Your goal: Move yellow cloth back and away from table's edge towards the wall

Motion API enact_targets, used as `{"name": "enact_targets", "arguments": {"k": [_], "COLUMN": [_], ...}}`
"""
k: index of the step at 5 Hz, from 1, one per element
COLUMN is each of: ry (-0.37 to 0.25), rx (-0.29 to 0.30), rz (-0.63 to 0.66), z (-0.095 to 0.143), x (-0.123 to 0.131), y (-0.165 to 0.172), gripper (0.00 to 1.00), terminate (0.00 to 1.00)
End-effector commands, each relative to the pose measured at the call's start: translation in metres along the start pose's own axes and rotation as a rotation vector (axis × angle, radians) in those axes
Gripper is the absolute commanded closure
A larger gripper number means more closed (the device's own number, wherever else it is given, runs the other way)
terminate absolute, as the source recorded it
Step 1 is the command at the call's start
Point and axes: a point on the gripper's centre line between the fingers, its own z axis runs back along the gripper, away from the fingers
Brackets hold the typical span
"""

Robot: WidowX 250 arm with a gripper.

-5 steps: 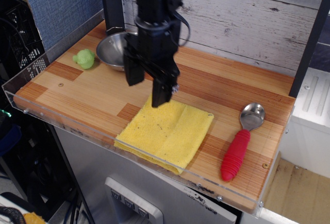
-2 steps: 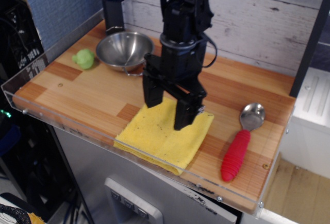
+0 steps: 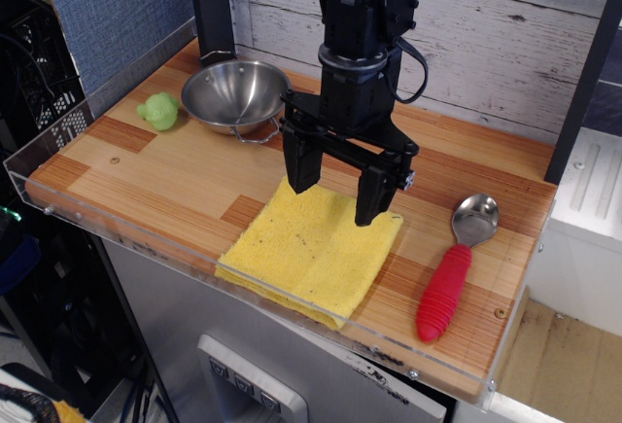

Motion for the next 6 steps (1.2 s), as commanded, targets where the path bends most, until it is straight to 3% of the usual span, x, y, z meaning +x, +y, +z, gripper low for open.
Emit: {"name": "enact_targets", "arguments": {"k": [1, 4, 5, 6], "ry": [0.002, 0.017, 0.023, 0.007], "rx": [-0.010, 0.011, 0.022, -0.004], "rz": [-0.002, 0.023, 0.062, 0.095], "z": [0.013, -0.021, -0.026, -0.025], "x": [-0.009, -0.052, -0.049, -0.037], "y": [0.018, 0.013, 0.010, 0.012], "gripper": [0.00, 0.00, 0.00, 0.00], "terminate": [0.00, 0.00, 0.00, 0.00]}}
